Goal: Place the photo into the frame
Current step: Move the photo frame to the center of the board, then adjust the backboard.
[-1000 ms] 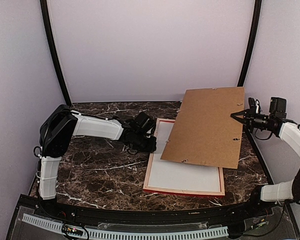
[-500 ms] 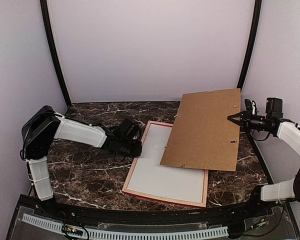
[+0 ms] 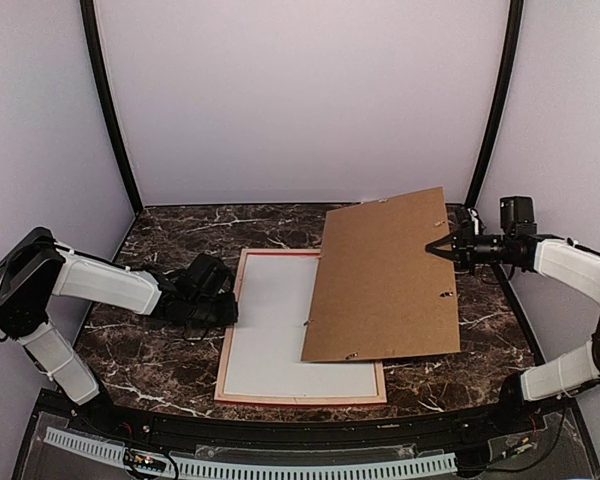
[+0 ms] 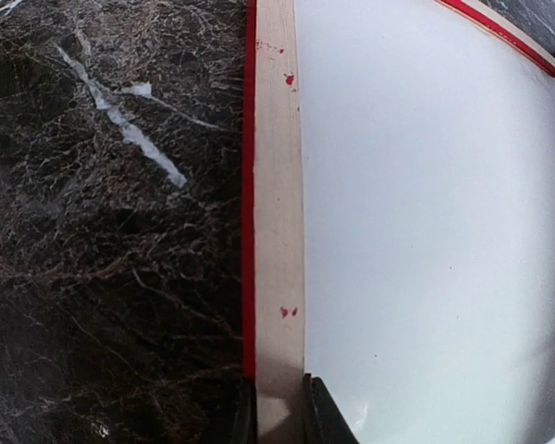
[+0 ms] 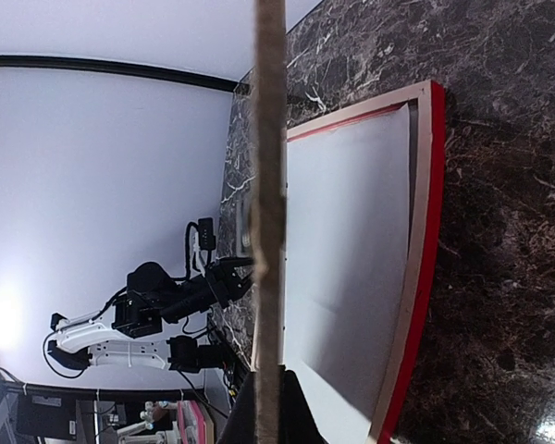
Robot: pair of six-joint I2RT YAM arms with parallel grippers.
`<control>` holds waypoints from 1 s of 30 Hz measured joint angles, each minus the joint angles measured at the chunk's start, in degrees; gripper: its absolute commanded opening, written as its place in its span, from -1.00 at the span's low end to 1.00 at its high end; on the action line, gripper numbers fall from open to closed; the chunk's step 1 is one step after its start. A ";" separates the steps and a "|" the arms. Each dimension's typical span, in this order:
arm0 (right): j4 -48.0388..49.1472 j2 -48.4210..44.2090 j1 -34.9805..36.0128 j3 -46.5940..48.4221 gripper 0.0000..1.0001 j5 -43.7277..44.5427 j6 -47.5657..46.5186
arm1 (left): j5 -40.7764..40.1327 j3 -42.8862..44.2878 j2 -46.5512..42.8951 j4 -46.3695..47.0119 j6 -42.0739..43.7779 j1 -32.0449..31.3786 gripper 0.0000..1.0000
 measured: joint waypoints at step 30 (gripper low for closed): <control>35.23 23.39 21.20 0.37 -1.00 0.74 20.94 | 2.71 -2.58 -17.51 -2.75 3.82 5.55 0.44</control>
